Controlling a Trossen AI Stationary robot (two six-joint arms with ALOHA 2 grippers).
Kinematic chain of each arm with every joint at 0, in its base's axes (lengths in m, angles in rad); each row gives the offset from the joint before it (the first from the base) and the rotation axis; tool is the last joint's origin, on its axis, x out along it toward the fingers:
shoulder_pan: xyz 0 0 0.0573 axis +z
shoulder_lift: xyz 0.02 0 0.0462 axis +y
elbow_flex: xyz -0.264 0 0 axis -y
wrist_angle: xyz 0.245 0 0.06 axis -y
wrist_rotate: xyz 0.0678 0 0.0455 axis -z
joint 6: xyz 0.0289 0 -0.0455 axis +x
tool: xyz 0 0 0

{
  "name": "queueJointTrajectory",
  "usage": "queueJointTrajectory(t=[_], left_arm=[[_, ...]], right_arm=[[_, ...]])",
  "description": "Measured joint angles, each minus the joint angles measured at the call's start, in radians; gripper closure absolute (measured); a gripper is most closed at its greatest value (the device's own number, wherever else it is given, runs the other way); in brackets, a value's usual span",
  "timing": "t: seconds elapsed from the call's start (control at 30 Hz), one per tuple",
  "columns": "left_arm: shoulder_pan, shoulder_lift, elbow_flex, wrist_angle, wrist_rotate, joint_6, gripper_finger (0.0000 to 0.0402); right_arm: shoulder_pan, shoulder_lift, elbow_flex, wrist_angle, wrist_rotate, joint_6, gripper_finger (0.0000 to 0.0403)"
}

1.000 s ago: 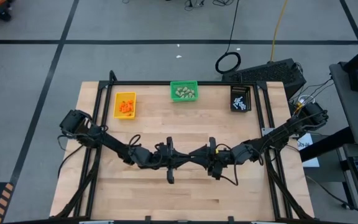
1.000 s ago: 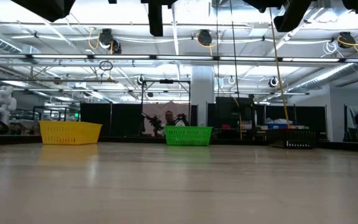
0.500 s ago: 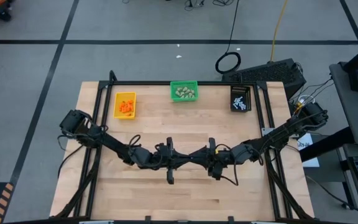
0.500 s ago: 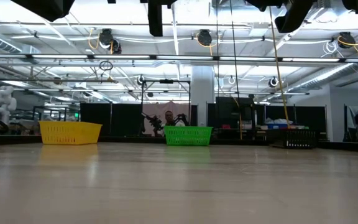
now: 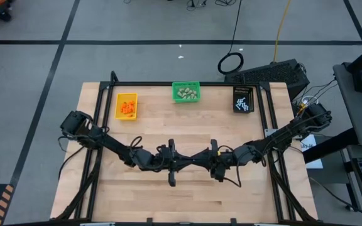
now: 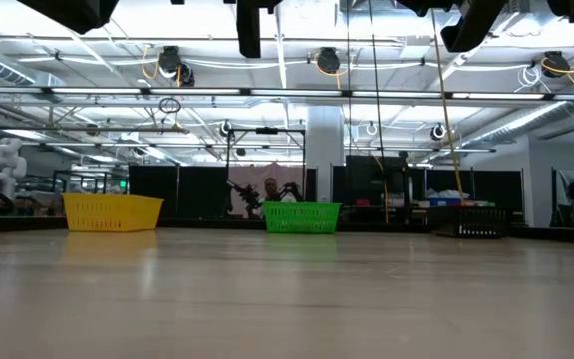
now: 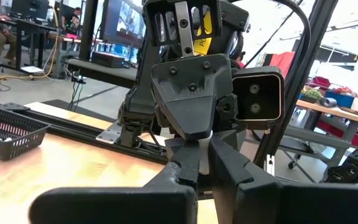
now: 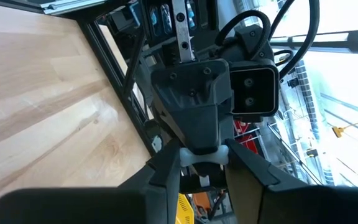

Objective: Sort Halloween decoration
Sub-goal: Put the white bone toy into the black bin

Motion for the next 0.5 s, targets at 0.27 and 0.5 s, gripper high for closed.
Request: queueJointTrajectory(t=[0.27,0.5], left_arm=[[-0.003,0.000,0.000,-0.023,-0.005,-0.001,0.0294],[-0.024,0.001,0.000,-0.055,-0.007,0.001,0.0219]], right_arm=[[0.000,0.000,0.000,0.000,-0.004,0.000,0.0316],[0.000,0.000,0.000,-0.003,0.027,0.003,0.0316]])
